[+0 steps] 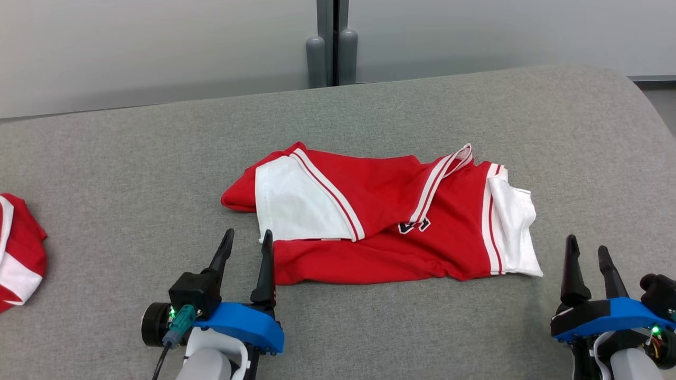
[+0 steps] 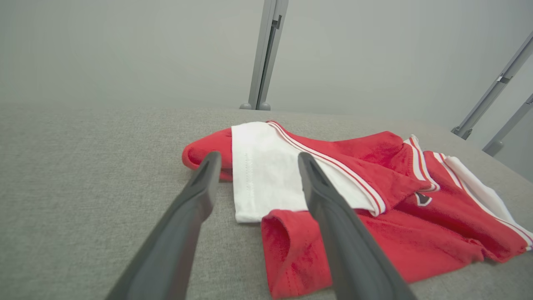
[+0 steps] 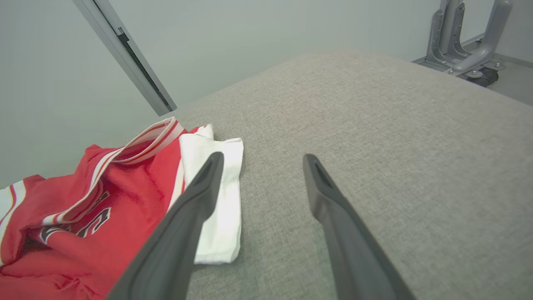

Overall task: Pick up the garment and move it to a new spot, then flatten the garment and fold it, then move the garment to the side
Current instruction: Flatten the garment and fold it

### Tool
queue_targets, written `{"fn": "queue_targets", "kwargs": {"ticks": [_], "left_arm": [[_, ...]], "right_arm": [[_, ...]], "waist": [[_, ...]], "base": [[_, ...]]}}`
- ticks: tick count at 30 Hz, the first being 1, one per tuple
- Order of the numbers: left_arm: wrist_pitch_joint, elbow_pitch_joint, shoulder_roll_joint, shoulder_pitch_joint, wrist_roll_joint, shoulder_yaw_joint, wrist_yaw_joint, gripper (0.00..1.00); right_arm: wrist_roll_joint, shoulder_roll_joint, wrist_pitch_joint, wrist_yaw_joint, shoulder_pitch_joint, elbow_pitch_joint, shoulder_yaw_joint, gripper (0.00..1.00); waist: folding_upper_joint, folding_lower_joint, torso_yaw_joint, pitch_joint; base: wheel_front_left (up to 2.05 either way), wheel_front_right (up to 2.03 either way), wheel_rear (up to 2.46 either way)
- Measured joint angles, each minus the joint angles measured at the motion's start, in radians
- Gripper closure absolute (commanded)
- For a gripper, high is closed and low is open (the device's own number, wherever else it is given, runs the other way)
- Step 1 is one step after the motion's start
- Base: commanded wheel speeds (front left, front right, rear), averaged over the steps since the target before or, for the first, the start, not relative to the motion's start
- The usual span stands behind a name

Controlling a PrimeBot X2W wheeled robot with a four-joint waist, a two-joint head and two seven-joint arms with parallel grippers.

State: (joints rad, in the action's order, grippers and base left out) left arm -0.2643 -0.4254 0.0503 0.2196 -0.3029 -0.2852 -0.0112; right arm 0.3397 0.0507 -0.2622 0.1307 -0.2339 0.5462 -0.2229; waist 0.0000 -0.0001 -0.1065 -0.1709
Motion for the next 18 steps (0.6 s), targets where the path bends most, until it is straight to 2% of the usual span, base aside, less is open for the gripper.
{"fn": "queue_targets", "kwargs": {"ticks": [4,12,18], "left_arm": [[0.000,-0.024,0.000,-0.017,-0.025,-0.021,-0.008,0.00],[0.000,-0.131,0.000,-0.034,-0.141,-0.119,-0.064,0.00],[0.000,-0.160,0.000,0.002,-0.188,-0.136,-0.078,0.00]], "right_arm": [[0.015,-0.001,0.000,0.000,-0.011,-0.016,0.024,0.00],[0.008,-0.002,0.000,0.000,-0.022,-0.028,0.071,0.00],[-0.010,-0.002,0.000,0.000,-0.023,-0.042,0.085,0.00]], "waist": [[0.0000,0.0000,0.013,-0.001],[0.0000,0.0000,0.032,-0.006],[0.0000,0.0001,0.019,-0.030]], "base": [[0.00,0.00,0.00],[0.00,0.00,0.00],[0.00,0.00,0.00]]}}
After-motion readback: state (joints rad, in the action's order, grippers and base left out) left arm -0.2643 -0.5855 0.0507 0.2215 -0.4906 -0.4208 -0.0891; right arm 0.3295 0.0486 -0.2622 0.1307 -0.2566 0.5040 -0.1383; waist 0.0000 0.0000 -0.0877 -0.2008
